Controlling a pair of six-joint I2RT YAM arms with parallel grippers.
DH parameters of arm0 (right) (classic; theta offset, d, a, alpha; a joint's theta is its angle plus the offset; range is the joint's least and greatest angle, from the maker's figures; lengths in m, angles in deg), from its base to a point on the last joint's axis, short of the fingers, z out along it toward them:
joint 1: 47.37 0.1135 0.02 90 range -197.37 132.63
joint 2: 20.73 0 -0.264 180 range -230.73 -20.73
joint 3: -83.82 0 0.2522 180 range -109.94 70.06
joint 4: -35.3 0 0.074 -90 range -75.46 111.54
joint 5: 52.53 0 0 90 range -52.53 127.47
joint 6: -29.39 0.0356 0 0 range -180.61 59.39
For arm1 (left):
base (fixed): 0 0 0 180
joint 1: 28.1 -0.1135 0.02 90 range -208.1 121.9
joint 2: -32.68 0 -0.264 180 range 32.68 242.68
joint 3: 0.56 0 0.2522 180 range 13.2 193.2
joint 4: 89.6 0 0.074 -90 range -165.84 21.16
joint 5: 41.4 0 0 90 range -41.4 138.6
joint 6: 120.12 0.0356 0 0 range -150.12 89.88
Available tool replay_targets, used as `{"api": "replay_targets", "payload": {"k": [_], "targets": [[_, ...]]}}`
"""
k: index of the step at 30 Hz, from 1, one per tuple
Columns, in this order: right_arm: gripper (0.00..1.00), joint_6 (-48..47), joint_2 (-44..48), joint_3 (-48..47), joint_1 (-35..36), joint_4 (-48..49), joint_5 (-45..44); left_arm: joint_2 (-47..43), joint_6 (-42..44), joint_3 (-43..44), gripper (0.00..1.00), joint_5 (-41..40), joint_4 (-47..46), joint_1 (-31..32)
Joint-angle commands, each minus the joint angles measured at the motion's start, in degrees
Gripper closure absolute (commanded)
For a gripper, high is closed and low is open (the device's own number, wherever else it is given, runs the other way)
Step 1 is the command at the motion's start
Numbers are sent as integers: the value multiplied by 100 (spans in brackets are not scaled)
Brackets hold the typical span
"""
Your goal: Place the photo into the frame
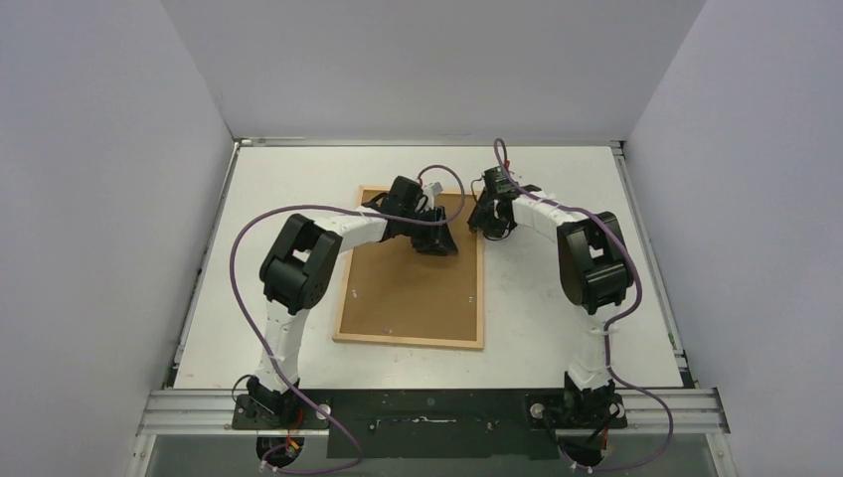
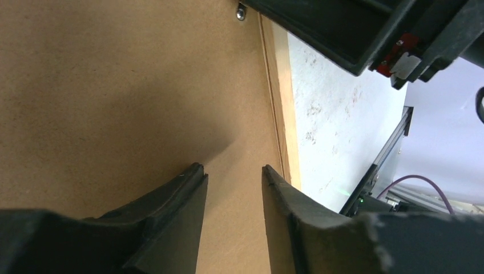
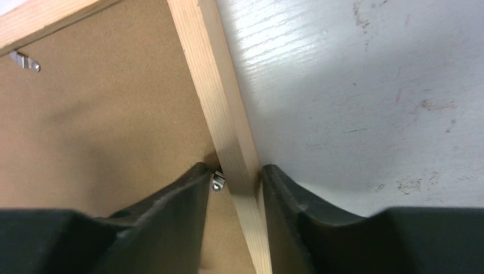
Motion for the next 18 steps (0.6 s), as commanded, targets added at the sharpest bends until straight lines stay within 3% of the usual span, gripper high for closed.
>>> {"api": "replay_targets", "payload": {"k": [1, 5, 11, 18], "targets": [[54, 323, 550, -149, -98, -169, 495, -121, 344, 605, 58, 342, 609, 27], [39, 206, 1239, -191, -217, -751, 261, -338, 421, 880, 52, 564, 835, 5], [37, -81, 2291, 711, -334, -1029, 215, -700, 529, 745, 52, 636, 1135, -52], [36, -794, 3334, 2278, 53, -682, 581, -1264, 1087, -130, 62, 496, 1522, 28]]}}
